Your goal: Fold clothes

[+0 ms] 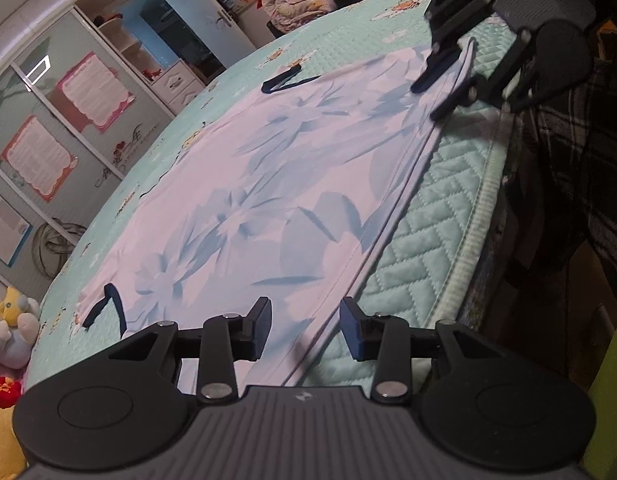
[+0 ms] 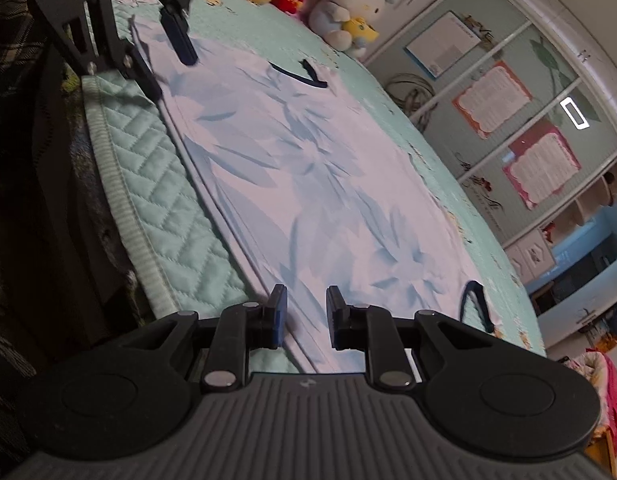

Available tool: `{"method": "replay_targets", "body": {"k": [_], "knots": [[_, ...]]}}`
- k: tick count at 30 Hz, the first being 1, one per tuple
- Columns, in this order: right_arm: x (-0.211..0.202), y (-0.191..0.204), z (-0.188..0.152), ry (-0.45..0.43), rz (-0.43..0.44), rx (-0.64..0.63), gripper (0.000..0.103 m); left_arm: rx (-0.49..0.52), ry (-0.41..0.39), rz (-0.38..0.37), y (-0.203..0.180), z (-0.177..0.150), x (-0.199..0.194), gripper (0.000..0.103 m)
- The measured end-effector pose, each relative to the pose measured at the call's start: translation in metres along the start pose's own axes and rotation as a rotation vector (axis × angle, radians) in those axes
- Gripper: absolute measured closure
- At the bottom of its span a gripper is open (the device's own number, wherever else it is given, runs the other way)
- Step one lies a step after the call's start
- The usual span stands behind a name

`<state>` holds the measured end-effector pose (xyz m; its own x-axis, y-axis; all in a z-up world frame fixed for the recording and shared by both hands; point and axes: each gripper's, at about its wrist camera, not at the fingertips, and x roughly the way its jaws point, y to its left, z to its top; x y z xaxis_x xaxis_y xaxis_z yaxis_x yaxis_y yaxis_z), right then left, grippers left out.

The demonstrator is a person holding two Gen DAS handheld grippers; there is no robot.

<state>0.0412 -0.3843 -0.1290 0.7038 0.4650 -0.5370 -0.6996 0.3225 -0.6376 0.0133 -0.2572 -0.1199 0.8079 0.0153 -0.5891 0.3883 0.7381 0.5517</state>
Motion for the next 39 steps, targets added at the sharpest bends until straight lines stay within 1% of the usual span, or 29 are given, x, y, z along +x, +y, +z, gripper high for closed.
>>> {"method": "replay_targets", "body": {"k": [2, 3, 6, 8, 9, 11, 13, 16, 20, 21, 23, 24, 25, 28, 31, 34, 36, 38, 39], "knots": [[0.002, 0.005, 0.003, -0.006, 0.013, -0.013, 0.079, -0.001, -0.008, -0.005, 0.000, 0.002, -0.001, 0.060], [0.002, 0.007, 0.004, -0.009, 0.016, -0.022, 0.076, 0.000, -0.008, -0.006, 0.000, 0.002, 0.000, 0.060], [0.003, 0.007, 0.005, 0.001, 0.031, -0.015, 0.075, -0.019, 0.005, -0.022, 0.003, 0.002, 0.000, 0.060], [0.002, -0.001, 0.007, 0.004, 0.064, 0.041, 0.075, -0.065, 0.000, -0.042, 0.012, 0.004, 0.000, 0.059], [0.001, -0.009, 0.008, 0.006, 0.089, 0.091, 0.075, -0.100, -0.003, -0.048, 0.019, 0.005, 0.000, 0.059], [0.003, -0.033, 0.009, 0.008, 0.138, 0.240, 0.075, -0.185, -0.006, -0.060, 0.036, 0.008, 0.003, 0.059], [0.010, -0.063, 0.006, 0.020, 0.189, 0.426, 0.075, -0.298, -0.003, -0.081, 0.060, 0.010, 0.012, 0.059], [0.028, -0.108, -0.003, 0.027, 0.233, 0.706, 0.074, -0.468, 0.010, -0.115, 0.100, 0.013, 0.035, 0.059], [0.071, -0.170, -0.019, 0.020, 0.298, 1.068, 0.074, -0.673, 0.037, -0.172, 0.158, 0.022, 0.084, 0.059], [0.085, -0.185, -0.021, 0.011, 0.320, 1.154, 0.075, -0.716, 0.042, -0.173, 0.174, 0.025, 0.098, 0.059], [0.112, -0.212, -0.021, -0.004, 0.326, 1.285, 0.079, -0.791, 0.052, -0.167, 0.204, 0.030, 0.127, 0.057], [0.127, -0.225, -0.018, -0.007, 0.310, 1.320, 0.086, -0.832, 0.049, -0.171, 0.219, 0.032, 0.141, 0.057], [0.142, -0.235, -0.014, -0.004, 0.282, 1.335, 0.089, -0.875, 0.042, -0.175, 0.232, 0.034, 0.155, 0.055], [0.190, -0.265, -0.010, 0.011, 0.229, 1.431, 0.089, -1.006, 0.036, -0.174, 0.270, 0.036, 0.200, 0.049], [0.239, -0.292, -0.022, 0.011, 0.210, 1.588, 0.086, -1.119, 0.055, -0.151, 0.306, 0.031, 0.246, 0.049], [0.282, -0.309, -0.031, 0.009, 0.187, 1.644, 0.086, -1.218, 0.058, -0.107, 0.335, 0.016, 0.283, 0.049], [0.308, -0.318, -0.037, 0.016, 0.169, 1.682, 0.086, -1.289, 0.082, -0.093, 0.345, 0.004, 0.301, 0.049], [0.325, -0.315, -0.047, 0.045, 0.174, 1.723, 0.085, -1.338, 0.109, -0.121, 0.341, -0.007, 0.308, 0.049], [0.332, -0.314, -0.052, 0.061, 0.180, 1.744, 0.085, -1.334, 0.105, -0.138, 0.336, -0.008, 0.306, 0.049]]}}
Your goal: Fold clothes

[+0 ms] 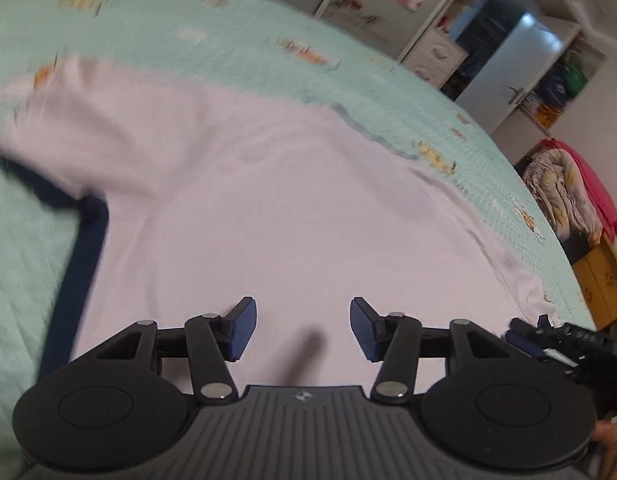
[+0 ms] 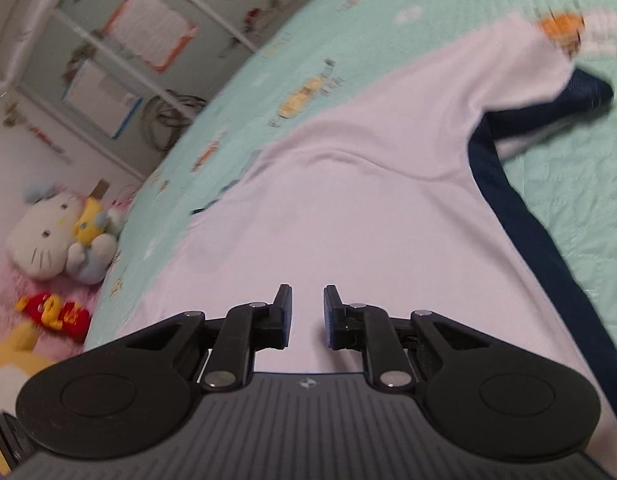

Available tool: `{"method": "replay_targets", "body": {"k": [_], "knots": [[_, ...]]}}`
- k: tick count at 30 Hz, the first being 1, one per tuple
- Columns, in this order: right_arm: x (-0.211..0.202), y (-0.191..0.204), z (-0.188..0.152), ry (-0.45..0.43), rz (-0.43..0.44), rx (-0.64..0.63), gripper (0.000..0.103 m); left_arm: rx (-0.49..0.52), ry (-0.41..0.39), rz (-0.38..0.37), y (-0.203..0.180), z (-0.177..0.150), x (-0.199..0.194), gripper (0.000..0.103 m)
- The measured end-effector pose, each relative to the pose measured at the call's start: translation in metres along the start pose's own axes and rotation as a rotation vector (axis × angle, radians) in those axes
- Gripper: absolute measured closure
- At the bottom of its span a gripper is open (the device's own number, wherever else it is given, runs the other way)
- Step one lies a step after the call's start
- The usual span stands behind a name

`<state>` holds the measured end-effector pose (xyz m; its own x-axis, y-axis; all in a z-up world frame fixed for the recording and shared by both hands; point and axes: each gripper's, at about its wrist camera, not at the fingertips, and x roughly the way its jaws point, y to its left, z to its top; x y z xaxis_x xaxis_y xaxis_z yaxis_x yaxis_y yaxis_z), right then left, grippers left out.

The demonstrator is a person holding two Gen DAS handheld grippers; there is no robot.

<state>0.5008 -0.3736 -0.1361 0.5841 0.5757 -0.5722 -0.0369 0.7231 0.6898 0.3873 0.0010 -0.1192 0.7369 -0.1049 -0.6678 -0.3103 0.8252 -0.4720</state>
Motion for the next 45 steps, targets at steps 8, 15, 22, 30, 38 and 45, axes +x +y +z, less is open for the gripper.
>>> {"method": "replay_targets", "body": {"k": [8, 15, 22, 30, 38, 45], "knots": [[-0.046, -0.018, -0.060, 0.129, 0.148, -0.066, 0.086, 0.194, 0.062, -0.057, -0.011, -0.069, -0.052, 0.044], [-0.135, -0.036, -0.140, 0.336, 0.218, -0.168, 0.085, 0.232, 0.190, -0.125, 0.002, -0.112, -0.105, 0.040], [-0.173, -0.038, -0.128, 0.349, 0.245, -0.217, 0.080, 0.274, 0.102, -0.163, 0.000, -0.060, -0.090, 0.039], [-0.065, -0.006, -0.031, 0.074, 0.328, -0.082, 0.079, 0.044, -0.157, -0.140, 0.035, 0.058, 0.003, 0.040], [0.052, -0.029, 0.079, -0.141, 0.219, 0.131, 0.075, -0.084, -0.210, -0.052, 0.100, 0.114, 0.064, 0.055], [0.052, -0.054, 0.100, -0.238, 0.112, 0.163, 0.088, -0.080, -0.266, 0.014, 0.120, 0.126, 0.051, 0.058]]}}
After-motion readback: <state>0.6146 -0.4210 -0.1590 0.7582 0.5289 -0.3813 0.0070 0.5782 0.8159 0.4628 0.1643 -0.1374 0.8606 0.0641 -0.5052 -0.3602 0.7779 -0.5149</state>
